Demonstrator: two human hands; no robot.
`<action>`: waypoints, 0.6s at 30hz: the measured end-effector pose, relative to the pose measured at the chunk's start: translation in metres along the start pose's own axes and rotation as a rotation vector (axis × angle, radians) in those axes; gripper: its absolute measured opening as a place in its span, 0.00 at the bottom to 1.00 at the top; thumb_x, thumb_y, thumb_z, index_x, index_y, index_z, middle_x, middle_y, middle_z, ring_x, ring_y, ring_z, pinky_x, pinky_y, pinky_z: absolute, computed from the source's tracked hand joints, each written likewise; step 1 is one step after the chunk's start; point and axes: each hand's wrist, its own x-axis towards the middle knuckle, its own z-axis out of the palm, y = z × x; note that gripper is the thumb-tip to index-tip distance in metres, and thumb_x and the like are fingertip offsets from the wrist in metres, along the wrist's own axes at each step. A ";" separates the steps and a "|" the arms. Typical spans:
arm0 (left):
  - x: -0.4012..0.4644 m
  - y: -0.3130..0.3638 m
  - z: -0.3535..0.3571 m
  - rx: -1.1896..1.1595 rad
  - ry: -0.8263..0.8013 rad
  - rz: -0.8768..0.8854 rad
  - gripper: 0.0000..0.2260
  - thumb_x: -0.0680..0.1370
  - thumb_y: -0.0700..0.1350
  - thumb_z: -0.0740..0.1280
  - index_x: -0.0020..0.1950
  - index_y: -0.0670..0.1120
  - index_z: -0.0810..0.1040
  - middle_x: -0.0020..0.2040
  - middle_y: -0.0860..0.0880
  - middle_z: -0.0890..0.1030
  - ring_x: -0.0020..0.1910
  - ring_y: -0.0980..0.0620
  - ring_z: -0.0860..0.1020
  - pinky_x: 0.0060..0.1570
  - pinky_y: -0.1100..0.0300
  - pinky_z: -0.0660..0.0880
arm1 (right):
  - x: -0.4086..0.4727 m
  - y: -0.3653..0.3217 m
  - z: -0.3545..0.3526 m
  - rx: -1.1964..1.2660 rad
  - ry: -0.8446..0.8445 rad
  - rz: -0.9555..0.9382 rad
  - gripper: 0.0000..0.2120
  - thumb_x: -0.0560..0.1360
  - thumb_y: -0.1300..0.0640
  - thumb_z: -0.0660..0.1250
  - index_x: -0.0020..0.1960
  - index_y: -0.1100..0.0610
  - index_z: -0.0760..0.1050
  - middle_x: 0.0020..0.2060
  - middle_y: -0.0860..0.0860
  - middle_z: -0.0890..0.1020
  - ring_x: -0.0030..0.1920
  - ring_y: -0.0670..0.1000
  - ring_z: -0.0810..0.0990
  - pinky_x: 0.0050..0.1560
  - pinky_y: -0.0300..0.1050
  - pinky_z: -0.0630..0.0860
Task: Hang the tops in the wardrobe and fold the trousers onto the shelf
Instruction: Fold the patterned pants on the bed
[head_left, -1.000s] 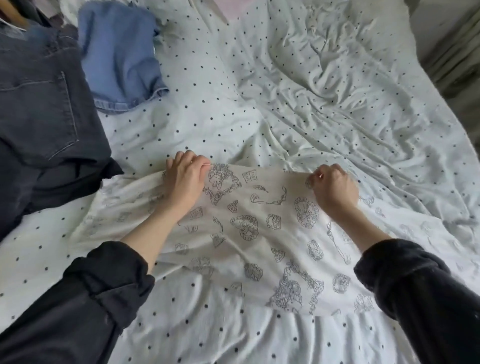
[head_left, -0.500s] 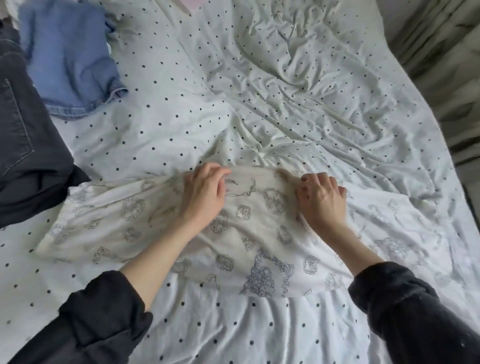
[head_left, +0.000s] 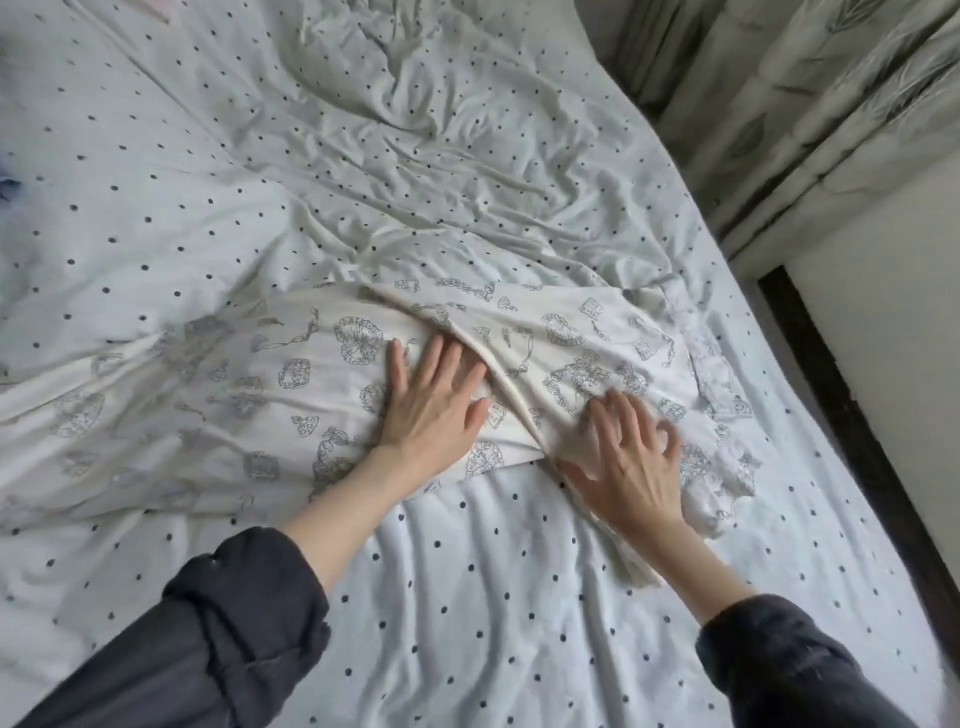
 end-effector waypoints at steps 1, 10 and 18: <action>0.001 0.002 0.001 0.015 0.004 -0.006 0.30 0.75 0.58 0.44 0.67 0.47 0.72 0.69 0.39 0.70 0.72 0.41 0.63 0.69 0.31 0.47 | -0.002 0.002 0.002 -0.016 -0.039 0.007 0.43 0.65 0.35 0.70 0.72 0.56 0.64 0.72 0.59 0.64 0.72 0.61 0.62 0.65 0.69 0.59; 0.005 0.054 0.005 -0.008 0.046 0.004 0.24 0.73 0.55 0.53 0.56 0.41 0.77 0.55 0.39 0.78 0.60 0.40 0.75 0.66 0.30 0.57 | -0.030 0.020 0.018 -0.046 -0.058 0.001 0.53 0.61 0.49 0.76 0.77 0.57 0.49 0.76 0.57 0.52 0.75 0.58 0.47 0.69 0.66 0.40; 0.022 0.060 -0.015 -0.024 0.233 -0.004 0.17 0.73 0.50 0.57 0.56 0.43 0.75 0.54 0.40 0.76 0.57 0.39 0.75 0.65 0.32 0.60 | 0.015 0.071 -0.040 -0.027 0.198 0.154 0.08 0.70 0.60 0.71 0.46 0.63 0.78 0.50 0.61 0.80 0.51 0.62 0.78 0.54 0.61 0.70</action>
